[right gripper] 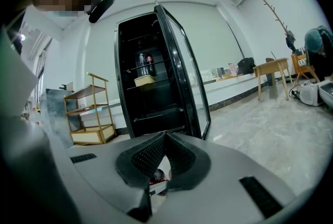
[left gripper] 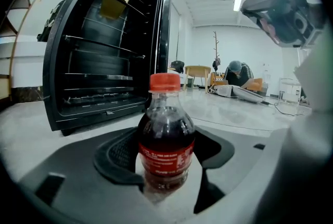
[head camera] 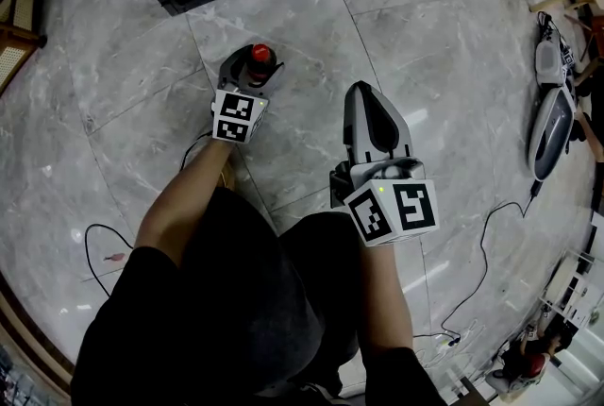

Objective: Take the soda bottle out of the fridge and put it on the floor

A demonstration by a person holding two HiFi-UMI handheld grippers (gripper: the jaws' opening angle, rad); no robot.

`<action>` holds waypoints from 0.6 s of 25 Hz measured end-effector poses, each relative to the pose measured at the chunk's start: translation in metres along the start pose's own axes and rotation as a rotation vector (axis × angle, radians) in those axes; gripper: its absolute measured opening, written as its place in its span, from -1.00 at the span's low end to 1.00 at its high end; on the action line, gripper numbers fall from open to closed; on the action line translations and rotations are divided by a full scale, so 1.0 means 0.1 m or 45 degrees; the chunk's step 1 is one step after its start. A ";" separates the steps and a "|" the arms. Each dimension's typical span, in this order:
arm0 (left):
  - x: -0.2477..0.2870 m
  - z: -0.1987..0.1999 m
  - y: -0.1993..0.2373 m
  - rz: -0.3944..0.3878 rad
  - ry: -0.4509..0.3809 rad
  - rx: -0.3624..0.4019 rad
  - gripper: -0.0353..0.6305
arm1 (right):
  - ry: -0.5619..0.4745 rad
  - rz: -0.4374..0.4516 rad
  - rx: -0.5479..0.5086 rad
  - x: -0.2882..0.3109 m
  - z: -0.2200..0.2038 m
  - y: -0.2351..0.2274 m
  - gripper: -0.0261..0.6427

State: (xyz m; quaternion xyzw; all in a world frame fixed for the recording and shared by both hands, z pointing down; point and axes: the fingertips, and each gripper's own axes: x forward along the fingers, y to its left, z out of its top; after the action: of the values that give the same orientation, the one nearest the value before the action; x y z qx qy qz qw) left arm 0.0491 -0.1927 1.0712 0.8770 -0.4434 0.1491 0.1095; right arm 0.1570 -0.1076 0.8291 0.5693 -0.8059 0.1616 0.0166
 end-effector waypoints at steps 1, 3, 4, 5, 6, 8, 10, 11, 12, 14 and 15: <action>0.00 0.00 0.00 0.002 0.000 0.011 0.03 | 0.001 -0.001 0.002 0.00 0.00 0.00 -0.86; -0.02 -0.01 -0.02 0.004 0.010 0.026 0.03 | 0.001 0.001 -0.001 0.00 -0.01 0.00 -0.86; -0.02 -0.02 -0.04 0.000 0.016 0.032 0.03 | 0.000 0.003 -0.002 0.00 -0.01 0.01 -0.86; -0.02 -0.03 -0.06 -0.007 0.022 0.038 0.03 | -0.001 0.004 -0.002 0.00 -0.01 0.01 -0.86; -0.02 -0.04 -0.08 -0.014 0.028 0.043 0.03 | -0.002 0.004 -0.002 -0.01 -0.01 0.01 -0.86; -0.03 -0.06 -0.09 -0.018 0.032 0.048 0.03 | -0.004 0.005 0.000 -0.01 0.00 0.02 -0.86; -0.03 -0.05 -0.09 -0.015 0.032 0.050 0.03 | -0.006 0.007 -0.001 -0.02 0.00 0.02 -0.86; -0.03 -0.05 -0.09 -0.014 0.032 0.051 0.03 | -0.007 0.007 -0.001 -0.02 0.01 0.02 -0.86; -0.03 -0.05 -0.09 -0.011 0.032 0.052 0.03 | -0.007 0.006 -0.001 -0.03 0.01 0.02 -0.86; -0.02 -0.06 -0.08 -0.004 0.034 0.049 0.06 | -0.009 0.004 0.002 -0.03 0.01 0.01 -0.86; -0.02 -0.06 -0.08 -0.003 0.038 0.043 0.08 | -0.010 0.003 0.002 -0.04 0.01 0.00 -0.86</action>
State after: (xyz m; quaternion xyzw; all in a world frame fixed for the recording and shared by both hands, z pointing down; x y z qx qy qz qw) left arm 0.0533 -0.1848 1.0755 0.8770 -0.4381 0.1695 0.1014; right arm 0.1580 -0.1044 0.8274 0.5690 -0.8065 0.1600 0.0130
